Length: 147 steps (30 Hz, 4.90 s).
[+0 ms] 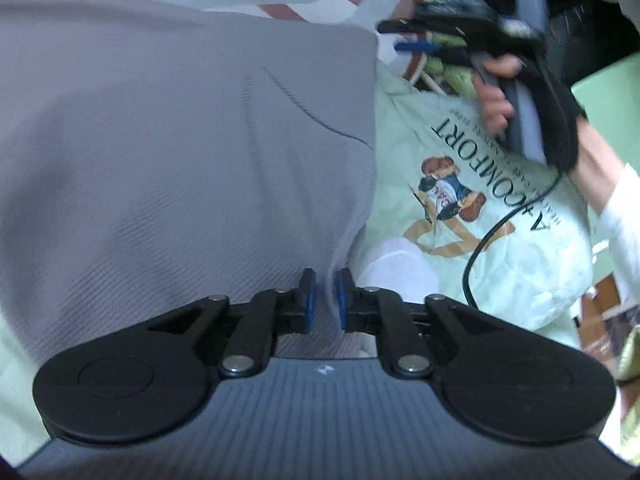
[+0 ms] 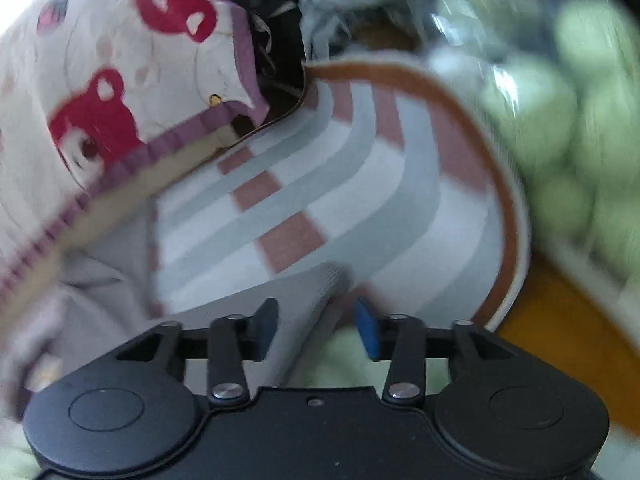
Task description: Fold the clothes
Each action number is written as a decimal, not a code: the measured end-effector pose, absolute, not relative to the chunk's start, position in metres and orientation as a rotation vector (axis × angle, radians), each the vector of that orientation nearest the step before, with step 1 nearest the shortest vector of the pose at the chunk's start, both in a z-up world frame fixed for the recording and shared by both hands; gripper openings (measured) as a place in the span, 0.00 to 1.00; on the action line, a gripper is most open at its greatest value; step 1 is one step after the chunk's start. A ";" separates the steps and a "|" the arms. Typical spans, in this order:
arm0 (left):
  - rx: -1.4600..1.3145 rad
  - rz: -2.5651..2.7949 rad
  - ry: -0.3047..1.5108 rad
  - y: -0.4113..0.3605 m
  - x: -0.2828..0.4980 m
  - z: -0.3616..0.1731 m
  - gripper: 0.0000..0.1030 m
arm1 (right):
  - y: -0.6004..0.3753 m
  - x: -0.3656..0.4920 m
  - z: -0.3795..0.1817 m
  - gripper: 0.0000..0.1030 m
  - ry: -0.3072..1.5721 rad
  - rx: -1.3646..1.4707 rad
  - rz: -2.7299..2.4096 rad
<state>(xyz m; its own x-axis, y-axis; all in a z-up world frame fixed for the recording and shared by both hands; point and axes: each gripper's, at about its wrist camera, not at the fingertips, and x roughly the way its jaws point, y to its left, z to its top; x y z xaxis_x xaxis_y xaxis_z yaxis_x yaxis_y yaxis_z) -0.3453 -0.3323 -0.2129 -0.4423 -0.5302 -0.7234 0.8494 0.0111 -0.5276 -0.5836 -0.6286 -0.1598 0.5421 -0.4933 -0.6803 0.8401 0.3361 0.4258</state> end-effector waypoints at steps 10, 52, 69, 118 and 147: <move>0.344 -1.617 1.231 -0.325 -0.337 -0.221 0.23 | -0.611 -0.575 -0.205 0.48 0.461 0.981 -0.819; -0.095 -1.294 1.343 -0.260 -0.266 -0.217 0.05 | -0.504 -0.571 -0.265 0.10 0.065 1.444 -0.277; -0.065 -1.293 1.361 -0.245 -0.286 -0.244 0.68 | -0.476 -0.550 -0.262 0.55 0.460 1.155 -0.347; 0.233 -1.222 0.948 -0.308 -0.119 -0.154 0.60 | -0.509 -0.357 -0.066 0.36 0.967 0.312 -0.180; 0.018 -1.142 0.944 -0.369 0.000 -0.237 0.57 | -0.635 -0.131 -0.188 0.03 0.793 0.105 -0.440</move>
<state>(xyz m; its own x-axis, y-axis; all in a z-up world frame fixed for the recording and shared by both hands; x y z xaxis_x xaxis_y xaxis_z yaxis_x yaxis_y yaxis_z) 0.0005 -0.3687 -0.2373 0.0895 -0.7604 -0.6433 0.7748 0.4589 -0.4347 -0.1307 -0.6348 -0.1882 0.6161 -0.3427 -0.7092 0.4205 0.9044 -0.0717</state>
